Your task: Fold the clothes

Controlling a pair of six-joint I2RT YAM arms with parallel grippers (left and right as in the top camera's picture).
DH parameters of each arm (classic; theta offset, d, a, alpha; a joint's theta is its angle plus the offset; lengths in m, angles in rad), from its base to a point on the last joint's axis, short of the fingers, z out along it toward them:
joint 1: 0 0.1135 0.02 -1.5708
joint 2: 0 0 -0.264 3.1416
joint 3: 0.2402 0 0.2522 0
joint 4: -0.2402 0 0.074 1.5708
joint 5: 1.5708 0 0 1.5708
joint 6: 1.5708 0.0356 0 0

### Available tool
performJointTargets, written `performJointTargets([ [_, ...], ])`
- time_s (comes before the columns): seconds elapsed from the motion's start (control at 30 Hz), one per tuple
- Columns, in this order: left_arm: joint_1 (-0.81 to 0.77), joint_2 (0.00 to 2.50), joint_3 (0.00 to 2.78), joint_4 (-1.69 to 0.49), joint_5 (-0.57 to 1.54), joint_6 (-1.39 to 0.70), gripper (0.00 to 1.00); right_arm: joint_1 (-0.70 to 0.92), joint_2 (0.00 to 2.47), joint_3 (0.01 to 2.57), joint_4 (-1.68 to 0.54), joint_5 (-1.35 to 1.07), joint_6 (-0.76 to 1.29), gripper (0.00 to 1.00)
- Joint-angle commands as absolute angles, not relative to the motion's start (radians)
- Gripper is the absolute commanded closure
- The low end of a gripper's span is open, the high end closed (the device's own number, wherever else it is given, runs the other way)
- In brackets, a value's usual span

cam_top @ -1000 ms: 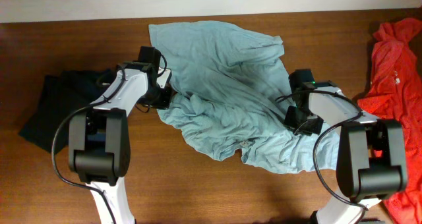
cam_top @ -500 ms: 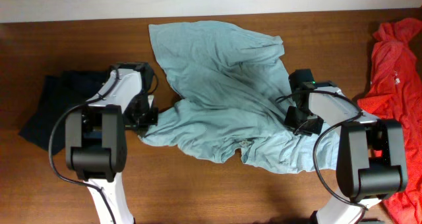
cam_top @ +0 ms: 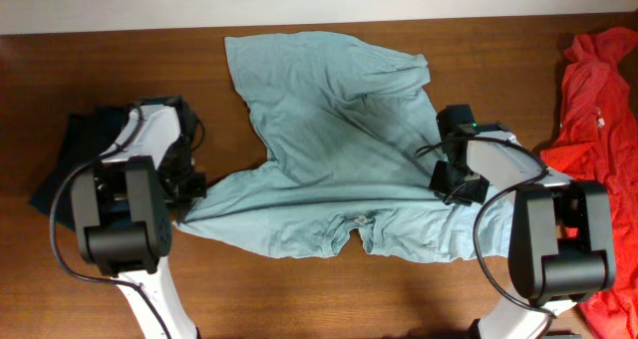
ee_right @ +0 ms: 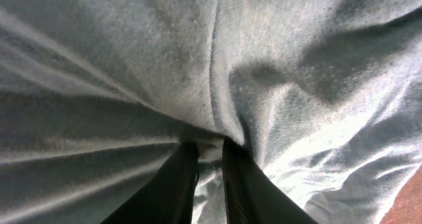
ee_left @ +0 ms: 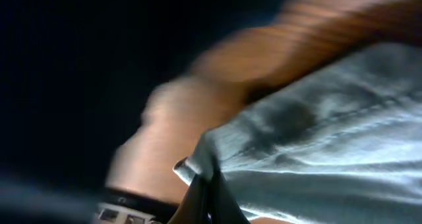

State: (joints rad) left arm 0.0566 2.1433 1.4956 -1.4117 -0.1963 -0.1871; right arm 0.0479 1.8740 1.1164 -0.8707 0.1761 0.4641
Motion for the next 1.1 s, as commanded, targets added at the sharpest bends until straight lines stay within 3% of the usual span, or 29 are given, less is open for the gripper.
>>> performJointTargets([
  [0.0, 0.105, 2.083, 1.487, -1.426, -0.32, -0.283, 0.99, 0.038, 1.914, 1.096, -0.875, 0.196, 0.469, 0.81],
  [0.33, 0.186, 2.059, 1.488, -1.436, -0.339, -0.302, 0.99, 0.038, 1.914, 1.096, -0.897, 0.196, 0.469, 0.81],
  [0.37, 0.186, 2.041, 1.488, -1.422, -0.326, -0.302, 0.99, 0.038, 1.913, 1.097, -0.897, 0.196, 0.451, 0.77],
  [0.5, 0.168, 1.986, 1.492, -1.375, -0.245, -0.252, 0.99, 0.04, 1.86, 1.127, -0.892, 0.191, 0.384, 0.78],
  [0.63, 0.131, 1.927, 1.517, -1.329, -0.163, -0.207, 0.91, 0.039, 1.718, 1.174, -0.837, 0.083, 0.288, 0.77],
  [0.87, 0.02, 1.841, 1.559, -1.163, 0.051, -0.126, 0.8, 0.039, 1.531, 1.258, -0.77, -0.174, 0.146, 0.58],
  [1.07, -0.112, 1.853, 1.55, -1.02, 0.13, 0.06, 0.82, 0.039, 1.565, 1.257, -0.751, -0.174, 0.147, 0.55],
])
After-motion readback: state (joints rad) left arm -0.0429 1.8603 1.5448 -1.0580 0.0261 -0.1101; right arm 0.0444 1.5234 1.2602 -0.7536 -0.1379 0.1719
